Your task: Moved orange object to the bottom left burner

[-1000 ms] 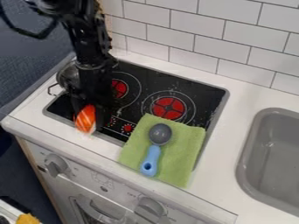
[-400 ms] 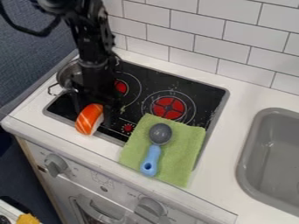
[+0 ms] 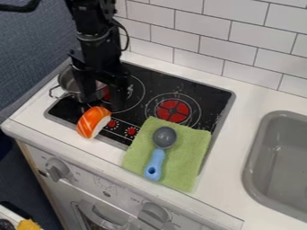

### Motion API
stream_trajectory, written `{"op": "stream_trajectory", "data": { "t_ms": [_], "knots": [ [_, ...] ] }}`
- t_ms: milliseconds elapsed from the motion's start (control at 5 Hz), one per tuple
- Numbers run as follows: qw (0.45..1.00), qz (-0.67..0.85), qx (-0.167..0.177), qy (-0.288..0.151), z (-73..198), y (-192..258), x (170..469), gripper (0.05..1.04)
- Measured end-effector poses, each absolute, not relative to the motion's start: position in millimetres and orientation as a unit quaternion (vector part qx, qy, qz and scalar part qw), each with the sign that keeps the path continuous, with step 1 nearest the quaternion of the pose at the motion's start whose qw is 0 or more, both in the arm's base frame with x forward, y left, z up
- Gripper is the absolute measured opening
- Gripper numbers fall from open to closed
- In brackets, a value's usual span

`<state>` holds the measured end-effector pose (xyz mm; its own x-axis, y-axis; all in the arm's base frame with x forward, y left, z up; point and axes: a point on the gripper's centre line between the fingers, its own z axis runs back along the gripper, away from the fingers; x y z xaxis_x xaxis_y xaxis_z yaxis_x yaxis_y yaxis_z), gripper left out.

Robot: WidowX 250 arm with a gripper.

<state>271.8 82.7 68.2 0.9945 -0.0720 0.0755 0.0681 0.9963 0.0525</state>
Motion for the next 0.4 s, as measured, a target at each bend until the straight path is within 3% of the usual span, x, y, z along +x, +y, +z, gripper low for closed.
{"op": "stream_trajectory", "data": {
  "t_ms": [400],
  "knots": [
    [0.998, -0.034, 0.024, -0.04, 68.6, 82.3, 272.0, 1.001]
  ]
}}
